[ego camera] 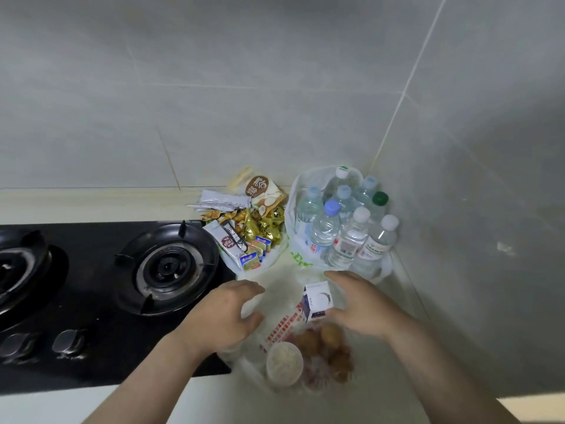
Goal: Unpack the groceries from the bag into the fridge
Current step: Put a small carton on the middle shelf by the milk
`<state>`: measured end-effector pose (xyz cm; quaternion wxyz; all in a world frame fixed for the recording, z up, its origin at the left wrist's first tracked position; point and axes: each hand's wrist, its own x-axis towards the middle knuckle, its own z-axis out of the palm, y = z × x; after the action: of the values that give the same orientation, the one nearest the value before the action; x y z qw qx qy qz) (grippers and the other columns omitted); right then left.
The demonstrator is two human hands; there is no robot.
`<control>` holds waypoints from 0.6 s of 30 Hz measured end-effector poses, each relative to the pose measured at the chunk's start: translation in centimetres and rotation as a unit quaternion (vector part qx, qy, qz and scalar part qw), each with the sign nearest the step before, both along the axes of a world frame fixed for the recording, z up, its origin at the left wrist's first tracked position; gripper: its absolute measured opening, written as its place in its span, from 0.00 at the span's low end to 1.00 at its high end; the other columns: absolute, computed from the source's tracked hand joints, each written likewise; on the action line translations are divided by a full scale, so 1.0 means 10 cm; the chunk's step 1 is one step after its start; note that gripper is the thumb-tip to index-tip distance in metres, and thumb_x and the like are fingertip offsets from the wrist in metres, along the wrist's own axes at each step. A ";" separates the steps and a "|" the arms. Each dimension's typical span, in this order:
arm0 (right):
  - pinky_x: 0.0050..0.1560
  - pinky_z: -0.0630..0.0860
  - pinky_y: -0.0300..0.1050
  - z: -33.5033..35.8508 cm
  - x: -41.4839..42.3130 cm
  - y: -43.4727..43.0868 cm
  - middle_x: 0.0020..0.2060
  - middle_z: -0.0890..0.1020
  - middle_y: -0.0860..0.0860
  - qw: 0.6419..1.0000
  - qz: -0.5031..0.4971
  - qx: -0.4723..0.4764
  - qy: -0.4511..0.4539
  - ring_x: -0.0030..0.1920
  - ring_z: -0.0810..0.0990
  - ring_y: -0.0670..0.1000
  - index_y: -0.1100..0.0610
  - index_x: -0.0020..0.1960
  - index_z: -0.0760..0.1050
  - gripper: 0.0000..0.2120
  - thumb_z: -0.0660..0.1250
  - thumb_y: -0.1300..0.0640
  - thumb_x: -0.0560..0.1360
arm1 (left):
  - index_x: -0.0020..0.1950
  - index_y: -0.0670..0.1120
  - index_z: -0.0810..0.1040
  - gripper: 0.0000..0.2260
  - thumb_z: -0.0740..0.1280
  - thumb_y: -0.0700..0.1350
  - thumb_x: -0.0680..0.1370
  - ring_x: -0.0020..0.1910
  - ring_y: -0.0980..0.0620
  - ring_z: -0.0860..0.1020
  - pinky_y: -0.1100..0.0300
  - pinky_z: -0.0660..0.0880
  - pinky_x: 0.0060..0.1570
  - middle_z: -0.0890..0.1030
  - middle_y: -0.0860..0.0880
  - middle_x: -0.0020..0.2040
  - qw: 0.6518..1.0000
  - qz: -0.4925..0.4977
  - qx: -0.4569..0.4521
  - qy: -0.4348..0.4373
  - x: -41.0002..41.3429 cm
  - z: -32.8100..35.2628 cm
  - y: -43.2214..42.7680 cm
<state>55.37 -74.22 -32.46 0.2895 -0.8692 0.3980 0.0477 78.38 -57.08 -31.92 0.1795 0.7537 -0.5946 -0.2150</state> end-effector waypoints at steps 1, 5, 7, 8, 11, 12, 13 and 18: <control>0.74 0.60 0.41 -0.03 0.02 -0.01 0.75 0.64 0.46 1.000 0.009 -0.003 0.003 0.74 0.62 0.44 0.47 0.77 0.59 0.40 0.72 0.48 0.70 | 0.69 0.52 0.75 0.22 0.69 0.53 0.75 0.68 0.56 0.72 0.73 0.59 0.63 0.75 0.55 0.68 1.000 0.000 0.004 0.001 -0.01 -0.01 -0.01; 0.73 0.62 0.42 -0.11 0.10 -0.05 0.75 0.64 0.44 1.000 0.025 0.004 0.010 0.74 0.63 0.44 0.46 0.77 0.59 0.40 0.70 0.50 0.68 | 0.68 0.51 0.76 0.24 0.66 0.56 0.72 0.67 0.56 0.73 0.74 0.59 0.62 0.77 0.53 0.67 0.999 0.003 0.032 0.006 0.00 -0.06 0.02; 0.72 0.63 0.40 -0.17 0.13 -0.08 0.74 0.64 0.42 0.999 0.026 0.012 0.016 0.73 0.64 0.43 0.45 0.77 0.60 0.39 0.69 0.51 0.68 | 0.68 0.51 0.76 0.25 0.67 0.56 0.73 0.68 0.56 0.72 0.72 0.60 0.64 0.76 0.53 0.67 0.999 0.004 0.046 0.003 0.04 -0.11 0.06; 0.71 0.63 0.39 -0.19 0.14 -0.09 0.74 0.64 0.41 0.999 0.029 0.013 0.019 0.73 0.64 0.43 0.45 0.76 0.60 0.39 0.69 0.52 0.67 | 0.69 0.51 0.75 0.24 0.68 0.55 0.73 0.68 0.56 0.71 0.71 0.60 0.65 0.76 0.54 0.67 0.999 0.006 0.049 0.000 0.05 -0.14 0.08; 0.71 0.63 0.38 -0.27 0.16 -0.13 0.73 0.66 0.42 0.999 0.036 0.014 0.031 0.72 0.65 0.44 0.45 0.76 0.62 0.38 0.69 0.52 0.68 | 0.70 0.52 0.74 0.24 0.69 0.54 0.75 0.69 0.58 0.70 0.70 0.61 0.67 0.75 0.55 0.68 0.999 0.018 0.049 -0.006 0.08 -0.22 0.14; 0.70 0.63 0.38 -0.29 0.17 -0.14 0.73 0.66 0.42 0.999 0.038 0.013 0.035 0.71 0.66 0.44 0.45 0.76 0.62 0.37 0.70 0.52 0.68 | 0.71 0.52 0.73 0.25 0.69 0.54 0.75 0.69 0.58 0.69 0.71 0.60 0.67 0.74 0.56 0.68 0.998 0.023 0.050 -0.007 0.08 -0.24 0.16; 0.70 0.63 0.38 -0.31 0.17 -0.16 0.72 0.67 0.42 0.998 0.040 0.012 0.038 0.71 0.66 0.44 0.45 0.76 0.62 0.37 0.70 0.52 0.68 | 0.71 0.52 0.72 0.25 0.69 0.54 0.75 0.70 0.58 0.69 0.71 0.59 0.67 0.74 0.56 0.69 0.998 0.026 0.050 -0.008 0.09 -0.27 0.17; 0.70 0.66 0.41 -0.38 0.19 -0.19 0.71 0.68 0.42 0.998 0.044 0.011 0.043 0.70 0.68 0.45 0.45 0.75 0.63 0.37 0.72 0.53 0.68 | 0.72 0.53 0.71 0.28 0.67 0.58 0.73 0.70 0.58 0.68 0.70 0.60 0.67 0.72 0.58 0.69 0.998 0.044 0.055 0.001 0.10 -0.34 0.21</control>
<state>57.27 -76.14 -36.23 0.2794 -0.8799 0.3706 0.1020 79.41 -54.98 -35.29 0.1474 0.7878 -0.5479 -0.2398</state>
